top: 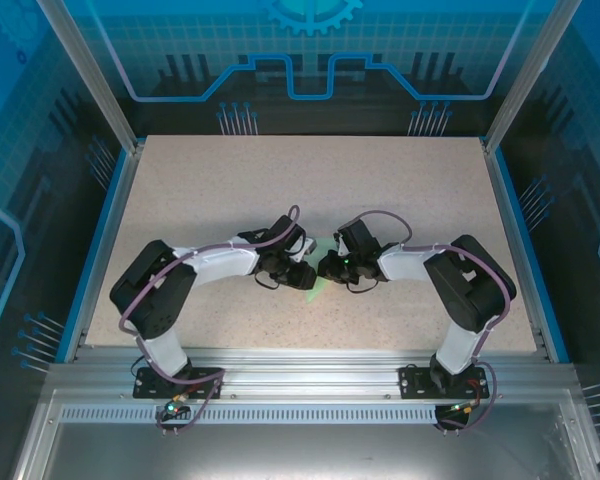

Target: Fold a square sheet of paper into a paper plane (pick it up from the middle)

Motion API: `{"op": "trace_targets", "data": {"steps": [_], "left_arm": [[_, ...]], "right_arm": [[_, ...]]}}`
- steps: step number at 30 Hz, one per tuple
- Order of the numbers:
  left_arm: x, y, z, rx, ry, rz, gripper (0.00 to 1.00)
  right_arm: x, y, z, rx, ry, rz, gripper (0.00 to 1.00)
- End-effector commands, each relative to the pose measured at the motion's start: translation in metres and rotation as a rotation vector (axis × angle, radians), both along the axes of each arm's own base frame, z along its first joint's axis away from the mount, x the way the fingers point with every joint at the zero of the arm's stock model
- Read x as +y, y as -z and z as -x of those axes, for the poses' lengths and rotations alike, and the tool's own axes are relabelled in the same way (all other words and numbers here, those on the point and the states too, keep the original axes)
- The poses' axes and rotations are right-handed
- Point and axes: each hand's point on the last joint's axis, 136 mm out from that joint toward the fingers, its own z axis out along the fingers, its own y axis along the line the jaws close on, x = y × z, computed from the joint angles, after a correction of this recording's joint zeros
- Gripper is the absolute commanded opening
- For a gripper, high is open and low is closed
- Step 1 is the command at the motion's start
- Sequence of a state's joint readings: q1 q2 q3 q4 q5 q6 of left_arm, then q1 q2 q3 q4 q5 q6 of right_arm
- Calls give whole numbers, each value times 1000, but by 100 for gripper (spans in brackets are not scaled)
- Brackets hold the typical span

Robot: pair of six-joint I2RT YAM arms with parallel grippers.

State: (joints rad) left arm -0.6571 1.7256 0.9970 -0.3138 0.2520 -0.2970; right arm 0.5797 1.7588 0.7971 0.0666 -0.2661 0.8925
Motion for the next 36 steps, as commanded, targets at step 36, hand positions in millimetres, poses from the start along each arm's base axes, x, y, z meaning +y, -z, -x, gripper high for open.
{"op": "trace_targets", "data": {"steps": [36], "left_arm": [[-23, 16, 38, 237, 78, 140, 15]], "right_arm": [[-9, 18, 5, 73, 14, 56, 16]]}}
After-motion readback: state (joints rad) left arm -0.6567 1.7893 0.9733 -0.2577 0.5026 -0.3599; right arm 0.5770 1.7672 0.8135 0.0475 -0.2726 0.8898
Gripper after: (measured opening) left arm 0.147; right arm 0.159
